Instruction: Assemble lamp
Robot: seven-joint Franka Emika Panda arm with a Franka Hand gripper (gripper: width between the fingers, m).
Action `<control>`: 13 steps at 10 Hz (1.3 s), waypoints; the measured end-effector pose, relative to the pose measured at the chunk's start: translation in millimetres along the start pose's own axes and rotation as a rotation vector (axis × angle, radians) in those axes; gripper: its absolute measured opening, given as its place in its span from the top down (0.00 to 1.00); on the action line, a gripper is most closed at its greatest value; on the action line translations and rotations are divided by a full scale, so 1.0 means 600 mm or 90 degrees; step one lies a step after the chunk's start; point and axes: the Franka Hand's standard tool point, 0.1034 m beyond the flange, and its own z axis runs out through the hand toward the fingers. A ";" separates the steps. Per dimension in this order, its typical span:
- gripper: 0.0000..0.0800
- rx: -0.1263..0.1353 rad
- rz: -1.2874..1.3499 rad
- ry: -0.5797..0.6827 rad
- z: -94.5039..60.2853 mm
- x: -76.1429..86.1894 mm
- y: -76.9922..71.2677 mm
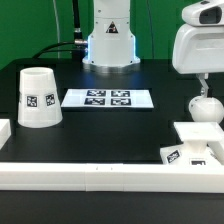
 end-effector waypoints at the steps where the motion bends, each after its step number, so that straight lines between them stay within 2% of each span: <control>1: 0.13 0.009 0.001 0.009 0.007 -0.002 0.015; 2: 0.13 0.014 0.010 0.012 0.018 -0.019 0.030; 4: 0.13 0.011 0.002 0.001 0.029 -0.040 0.031; 6: 0.13 0.010 0.003 -0.008 0.027 -0.035 0.032; 8: 0.13 -0.003 -0.016 -0.097 0.028 -0.045 0.053; 9: 0.13 -0.003 -0.017 -0.110 0.030 -0.034 0.060; 10: 0.13 -0.008 -0.019 -0.155 0.031 -0.044 0.066; 12: 0.13 -0.016 -0.020 -0.239 0.027 -0.041 0.062; 13: 0.13 -0.013 -0.014 -0.289 0.022 -0.037 0.055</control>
Offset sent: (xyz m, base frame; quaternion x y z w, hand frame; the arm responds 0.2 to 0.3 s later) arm -0.0217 -0.0037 -0.0119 -0.0251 0.0353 -0.0286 0.9987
